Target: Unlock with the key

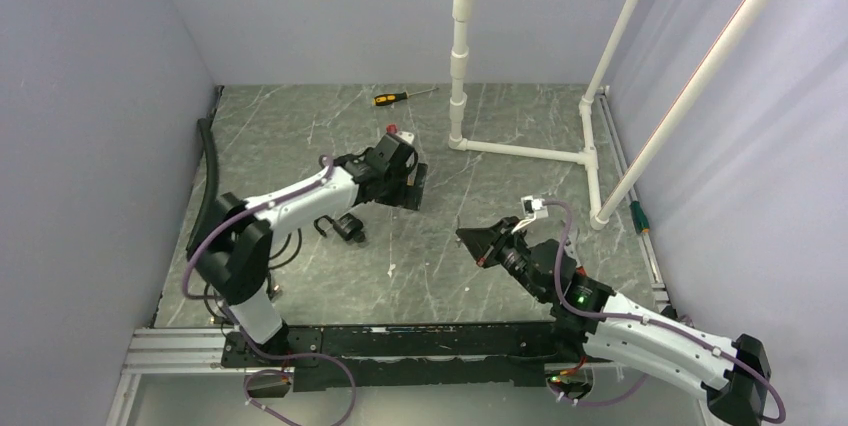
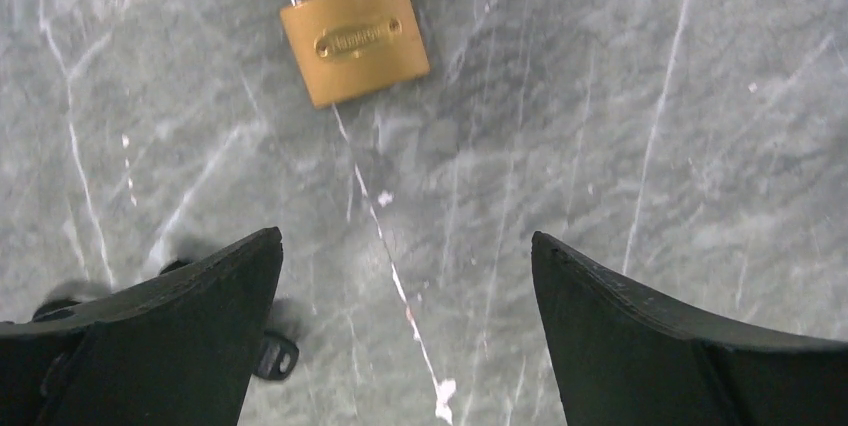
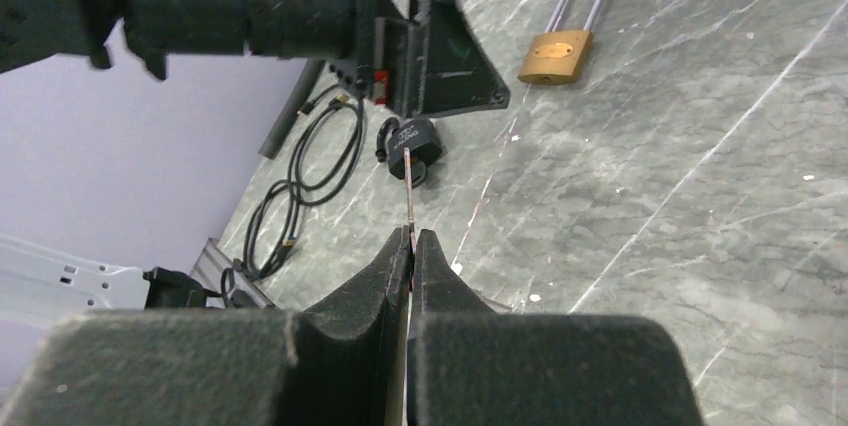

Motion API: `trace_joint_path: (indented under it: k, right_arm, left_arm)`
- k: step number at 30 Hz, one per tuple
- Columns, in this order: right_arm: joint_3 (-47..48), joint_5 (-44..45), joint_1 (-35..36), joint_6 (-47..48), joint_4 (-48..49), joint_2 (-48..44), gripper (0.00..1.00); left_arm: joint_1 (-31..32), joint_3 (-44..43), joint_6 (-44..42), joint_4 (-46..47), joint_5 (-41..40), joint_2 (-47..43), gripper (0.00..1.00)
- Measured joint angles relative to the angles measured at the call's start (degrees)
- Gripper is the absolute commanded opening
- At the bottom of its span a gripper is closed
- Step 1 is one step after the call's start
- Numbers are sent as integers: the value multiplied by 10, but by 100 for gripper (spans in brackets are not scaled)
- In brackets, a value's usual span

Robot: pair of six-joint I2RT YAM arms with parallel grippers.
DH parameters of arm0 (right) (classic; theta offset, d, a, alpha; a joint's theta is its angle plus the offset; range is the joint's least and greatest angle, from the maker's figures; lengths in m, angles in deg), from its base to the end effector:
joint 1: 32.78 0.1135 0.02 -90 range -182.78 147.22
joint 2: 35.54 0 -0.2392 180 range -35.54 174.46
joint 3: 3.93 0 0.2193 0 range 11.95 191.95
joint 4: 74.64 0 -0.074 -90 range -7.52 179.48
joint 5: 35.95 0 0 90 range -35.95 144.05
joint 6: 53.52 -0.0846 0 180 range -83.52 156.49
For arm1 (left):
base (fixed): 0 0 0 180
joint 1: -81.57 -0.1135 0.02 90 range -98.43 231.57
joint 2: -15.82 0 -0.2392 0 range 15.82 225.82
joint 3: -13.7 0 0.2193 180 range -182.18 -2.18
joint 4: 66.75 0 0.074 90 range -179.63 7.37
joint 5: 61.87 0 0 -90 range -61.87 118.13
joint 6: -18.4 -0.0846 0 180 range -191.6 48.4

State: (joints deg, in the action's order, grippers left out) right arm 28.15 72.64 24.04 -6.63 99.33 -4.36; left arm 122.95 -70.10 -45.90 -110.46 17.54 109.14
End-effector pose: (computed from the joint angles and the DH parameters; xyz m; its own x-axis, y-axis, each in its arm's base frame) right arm 0.1256 0.1428 0.2270 -0.4591 0.4815 -0.7466 -0.4188 0.6238 0.6599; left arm 0.2686 -0.2159 0.1901 -0.7876 0.1258 -0.6032 0.2505 0.9598 -0.1269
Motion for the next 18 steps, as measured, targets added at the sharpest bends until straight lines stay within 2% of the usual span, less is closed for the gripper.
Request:
trace_joint_path:
  k: [6, 10, 18]
  right_arm:
    - [-12, 4, 0, 5, -23, -48, 0]
    - [-16, 5, 0, 11, -31, -73, 0]
    - [-19, 8, 0, 11, -38, -72, 0]
  left_arm:
    - [-47, -83, -28, -16, 31, 105, 97]
    - [-77, -107, -40, -25, 47, 151, 94]
    - [-79, -141, -46, -37, 69, 198, 93]
